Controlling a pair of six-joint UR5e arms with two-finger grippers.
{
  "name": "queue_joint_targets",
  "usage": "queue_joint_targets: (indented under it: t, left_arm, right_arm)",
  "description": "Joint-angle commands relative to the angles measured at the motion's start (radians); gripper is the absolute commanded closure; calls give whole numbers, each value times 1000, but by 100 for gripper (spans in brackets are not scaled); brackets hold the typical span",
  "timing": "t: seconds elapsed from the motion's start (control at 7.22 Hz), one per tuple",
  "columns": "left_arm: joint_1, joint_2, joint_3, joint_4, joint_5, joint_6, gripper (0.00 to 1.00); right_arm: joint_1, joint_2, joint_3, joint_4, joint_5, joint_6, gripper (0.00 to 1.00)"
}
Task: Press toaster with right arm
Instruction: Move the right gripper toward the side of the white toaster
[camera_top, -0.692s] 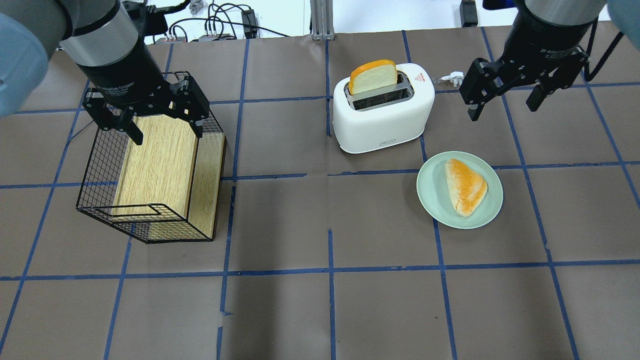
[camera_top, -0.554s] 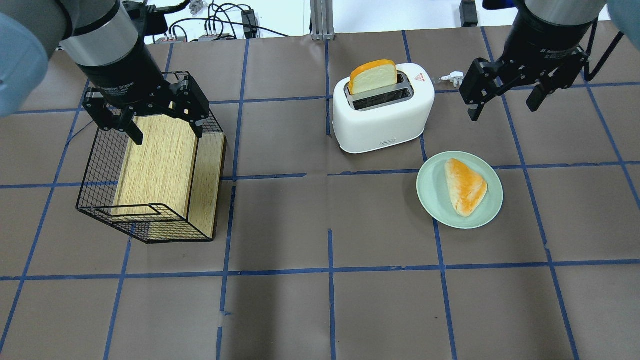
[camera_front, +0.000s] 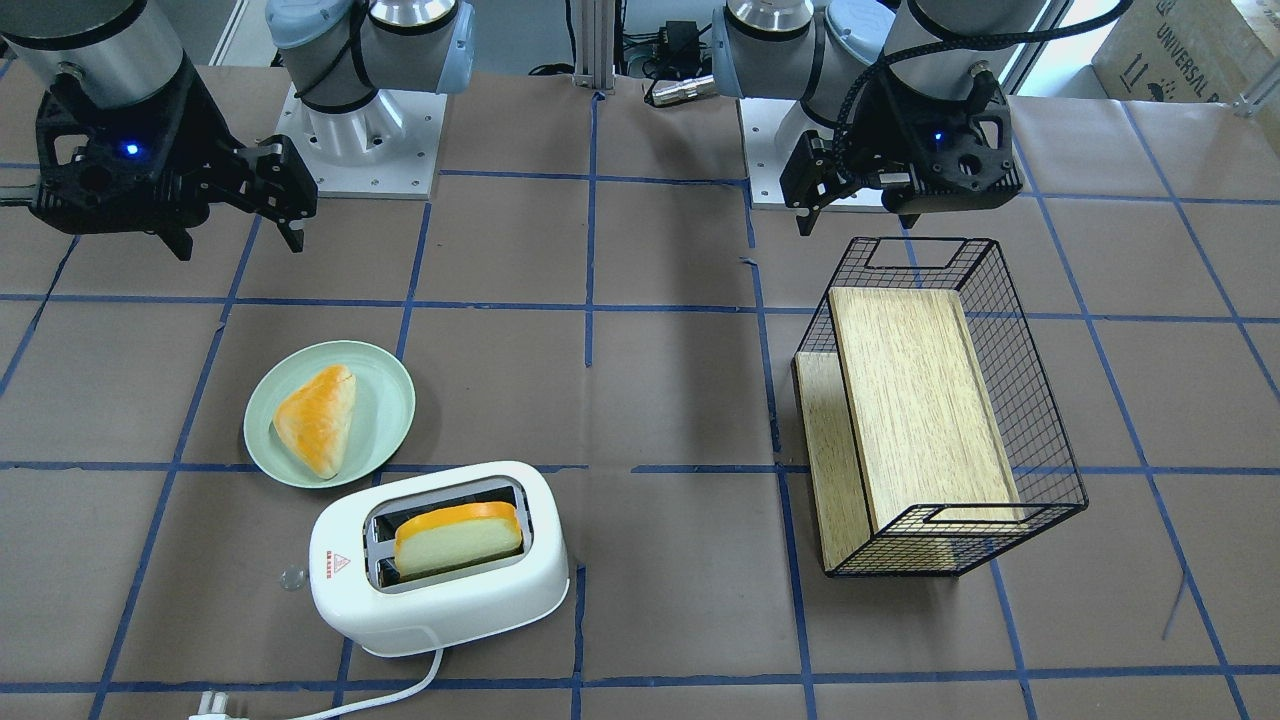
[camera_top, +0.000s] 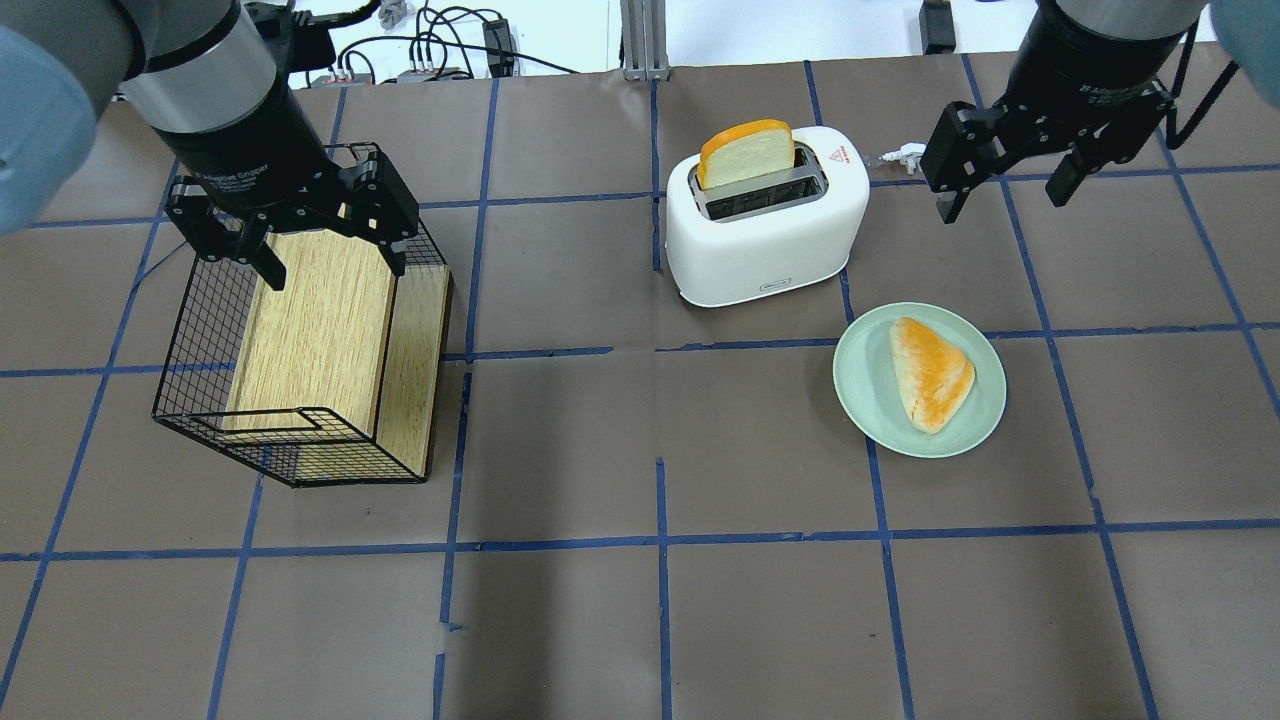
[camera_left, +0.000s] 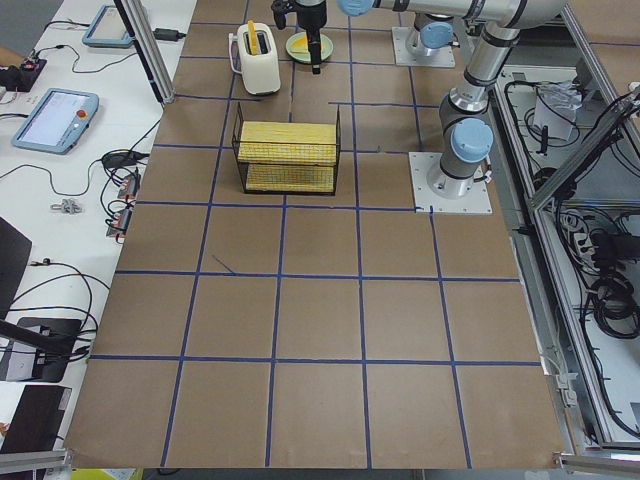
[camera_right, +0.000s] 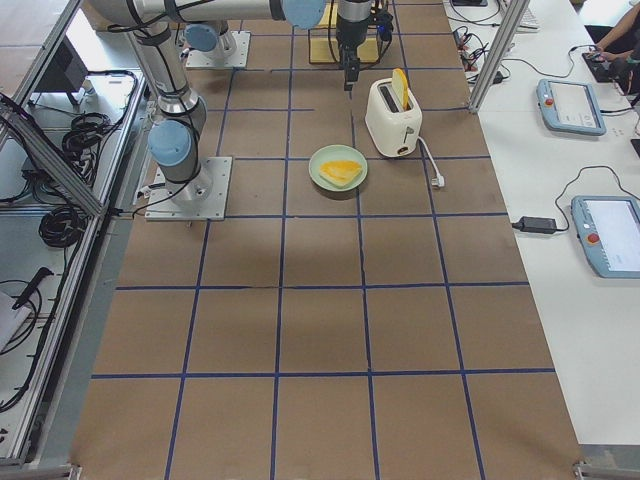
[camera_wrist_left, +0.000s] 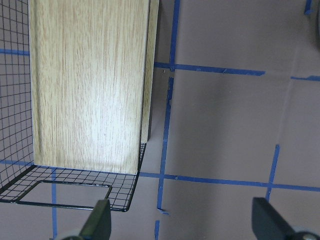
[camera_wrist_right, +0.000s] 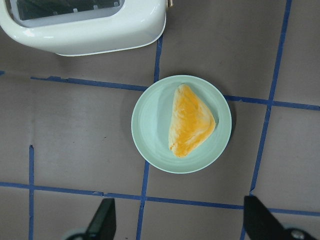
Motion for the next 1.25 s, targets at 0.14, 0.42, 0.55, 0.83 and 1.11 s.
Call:
queue_joint_targets:
  t: [0.14, 0.42, 0.55, 0.83, 1.11]
  left_arm:
    - [0, 0, 0, 0, 0, 0, 0]
    - [0, 0, 0, 1, 0, 0, 0]
    - [0, 0, 0, 0, 0, 0, 0]
    - [0, 0, 0, 0, 0, 0, 0]
    - [0, 0, 0, 1, 0, 0, 0]
  right_arm:
    - [-18, 60, -71, -27, 38, -11, 6]
    - [-81, 152, -143, -78, 173, -66, 55]
    - [-118, 187, -156, -79, 263, -147, 84]
    - [-178, 244, -171, -74, 374, -252, 97]
    - [-179, 348, -191, -88, 387, -272, 100]
